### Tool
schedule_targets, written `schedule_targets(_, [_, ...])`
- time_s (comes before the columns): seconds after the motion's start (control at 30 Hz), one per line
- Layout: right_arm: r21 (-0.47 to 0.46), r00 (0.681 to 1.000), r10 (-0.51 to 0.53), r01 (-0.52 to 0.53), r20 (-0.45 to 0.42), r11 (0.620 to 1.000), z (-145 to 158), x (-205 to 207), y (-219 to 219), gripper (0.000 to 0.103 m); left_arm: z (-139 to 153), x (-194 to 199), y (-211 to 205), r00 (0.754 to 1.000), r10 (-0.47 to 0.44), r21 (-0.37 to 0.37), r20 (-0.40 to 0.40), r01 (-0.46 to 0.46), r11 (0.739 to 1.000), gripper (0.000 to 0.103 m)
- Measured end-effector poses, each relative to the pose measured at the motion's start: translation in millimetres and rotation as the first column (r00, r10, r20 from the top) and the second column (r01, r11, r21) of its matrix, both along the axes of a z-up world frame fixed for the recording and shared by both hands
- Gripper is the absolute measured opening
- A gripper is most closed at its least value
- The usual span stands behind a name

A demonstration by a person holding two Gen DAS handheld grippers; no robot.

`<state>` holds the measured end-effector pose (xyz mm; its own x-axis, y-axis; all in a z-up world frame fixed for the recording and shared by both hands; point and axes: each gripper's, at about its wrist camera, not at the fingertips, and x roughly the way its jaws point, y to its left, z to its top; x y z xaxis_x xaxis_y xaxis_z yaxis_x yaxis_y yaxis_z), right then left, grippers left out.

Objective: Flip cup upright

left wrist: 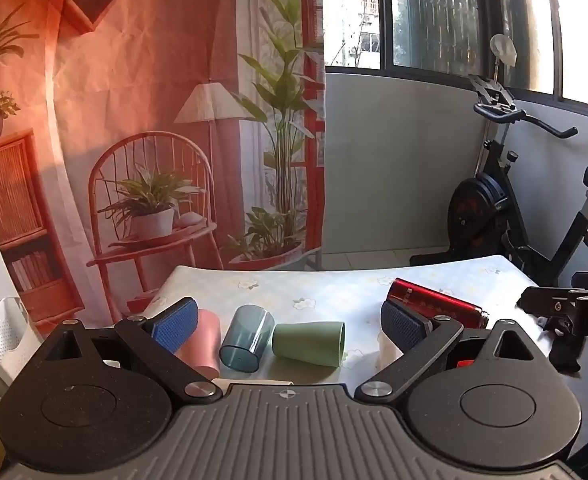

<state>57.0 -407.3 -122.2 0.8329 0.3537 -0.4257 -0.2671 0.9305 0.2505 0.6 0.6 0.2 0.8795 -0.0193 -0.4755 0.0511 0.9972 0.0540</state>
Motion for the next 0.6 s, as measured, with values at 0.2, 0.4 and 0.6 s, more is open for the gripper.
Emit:
schedule_targets(0.2, [-0.001,1.000,-0.001,0.001,-0.006,1.000,0,2,2,0.103,2,4,8,1.000,0.004,-0.017,-0.008,-0.004,1.000,0.099])
schedule_targets(0.4, [-0.011,1.000,0.005,-0.005,0.002,1.000,-4,-4,9,0.103,-1,-1,3,1.000,0.018,-0.001,0.017,-0.018,1.000,0.099])
schedule_targets(0.6, [-0.010,1.000,0.005,-0.005,-0.001,1.000,-1,0,7,0.103,-2,-1,2,1.000,0.016,-0.003,0.017,-0.016,1.000,0.099])
